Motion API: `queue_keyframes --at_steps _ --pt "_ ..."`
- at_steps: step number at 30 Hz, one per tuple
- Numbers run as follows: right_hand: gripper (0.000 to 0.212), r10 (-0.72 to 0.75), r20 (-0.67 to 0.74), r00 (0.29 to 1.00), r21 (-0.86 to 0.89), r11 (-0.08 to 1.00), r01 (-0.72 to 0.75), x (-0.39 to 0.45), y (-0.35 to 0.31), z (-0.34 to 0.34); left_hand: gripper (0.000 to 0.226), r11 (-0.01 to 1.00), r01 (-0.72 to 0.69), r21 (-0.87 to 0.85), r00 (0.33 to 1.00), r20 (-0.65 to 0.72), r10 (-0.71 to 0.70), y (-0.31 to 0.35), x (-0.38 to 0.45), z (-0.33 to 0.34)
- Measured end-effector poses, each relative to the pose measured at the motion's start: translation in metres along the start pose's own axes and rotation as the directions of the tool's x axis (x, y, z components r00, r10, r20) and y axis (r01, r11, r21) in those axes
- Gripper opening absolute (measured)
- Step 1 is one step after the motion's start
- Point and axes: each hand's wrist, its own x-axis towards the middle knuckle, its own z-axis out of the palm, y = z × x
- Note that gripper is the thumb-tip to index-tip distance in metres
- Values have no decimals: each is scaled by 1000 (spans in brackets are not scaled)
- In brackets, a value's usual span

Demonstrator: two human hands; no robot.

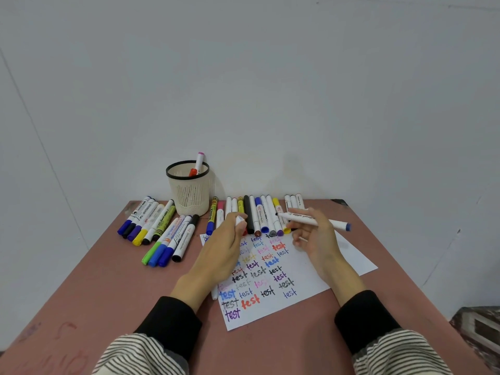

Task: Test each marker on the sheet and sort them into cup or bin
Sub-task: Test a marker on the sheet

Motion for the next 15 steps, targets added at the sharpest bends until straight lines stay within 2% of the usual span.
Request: queue_keyframes --at_steps 4,6,9,15 --pt "17 -2 1 1000 -7 1000 2 -1 0 1 50 1000 -19 -24 1000 16 19 -1 1 0" --pt "12 -29 -19 999 -16 999 29 -1 0 2 41 999 -37 -26 999 21 37 0 1 -1" --pt "15 -30 15 999 26 999 30 -3 -1 4 13 991 -25 -135 1000 12 27 4 2 0" --pt "23 -25 60 998 -27 999 26 -5 0 3 10 965 -12 -261 999 25 20 4 3 1"
